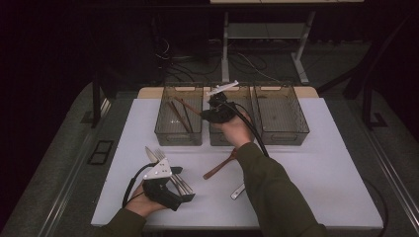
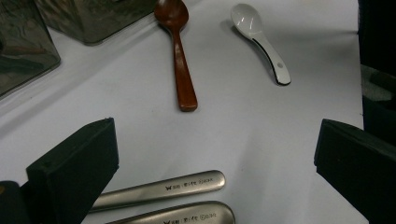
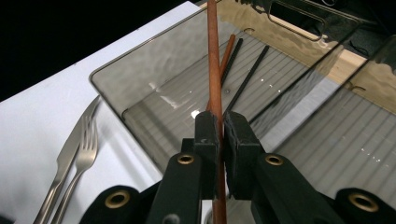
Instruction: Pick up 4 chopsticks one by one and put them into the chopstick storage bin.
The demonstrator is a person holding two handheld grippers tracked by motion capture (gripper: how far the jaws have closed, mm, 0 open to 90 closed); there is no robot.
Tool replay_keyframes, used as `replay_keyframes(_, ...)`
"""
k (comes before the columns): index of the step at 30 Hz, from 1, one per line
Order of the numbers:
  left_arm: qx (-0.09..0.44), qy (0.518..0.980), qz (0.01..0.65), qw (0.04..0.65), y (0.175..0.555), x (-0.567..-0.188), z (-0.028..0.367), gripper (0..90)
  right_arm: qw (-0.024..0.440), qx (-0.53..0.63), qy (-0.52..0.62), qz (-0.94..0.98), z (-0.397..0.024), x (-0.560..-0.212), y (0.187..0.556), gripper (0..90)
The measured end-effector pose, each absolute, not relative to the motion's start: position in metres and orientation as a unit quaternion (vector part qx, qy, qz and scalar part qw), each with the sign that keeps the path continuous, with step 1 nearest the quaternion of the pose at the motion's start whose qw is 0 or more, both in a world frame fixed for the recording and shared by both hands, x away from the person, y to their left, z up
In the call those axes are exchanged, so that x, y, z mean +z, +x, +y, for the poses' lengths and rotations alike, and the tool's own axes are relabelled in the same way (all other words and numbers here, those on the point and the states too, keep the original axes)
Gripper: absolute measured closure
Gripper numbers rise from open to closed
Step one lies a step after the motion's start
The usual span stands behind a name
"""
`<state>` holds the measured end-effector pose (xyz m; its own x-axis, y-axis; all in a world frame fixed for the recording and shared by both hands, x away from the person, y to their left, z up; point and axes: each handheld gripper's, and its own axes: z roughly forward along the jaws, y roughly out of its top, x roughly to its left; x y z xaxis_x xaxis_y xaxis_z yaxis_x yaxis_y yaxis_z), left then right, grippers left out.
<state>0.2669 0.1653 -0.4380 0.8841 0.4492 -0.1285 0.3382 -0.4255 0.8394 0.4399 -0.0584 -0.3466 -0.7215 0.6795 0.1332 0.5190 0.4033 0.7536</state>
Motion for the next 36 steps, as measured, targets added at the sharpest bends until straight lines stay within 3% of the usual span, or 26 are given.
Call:
replay_keyframes(27,0.056,0.841,0.228,0.488,0.268,-0.436,0.164,0.0,0.108,0.355,0.4,0.838,0.016,-0.369,0.5,83.5)
replay_keyframes(31,0.057,0.838,0.228,0.492,0.268,-0.436,0.165,0.0,0.106,0.379,0.395,0.83,0.017,-0.366,0.499,68.3)
replay_keyframes(36,0.057,0.84,0.227,0.489,0.267,-0.436,0.165,0.0,0.102,0.381,0.387,0.833,0.011,-0.36,0.495,57.0)
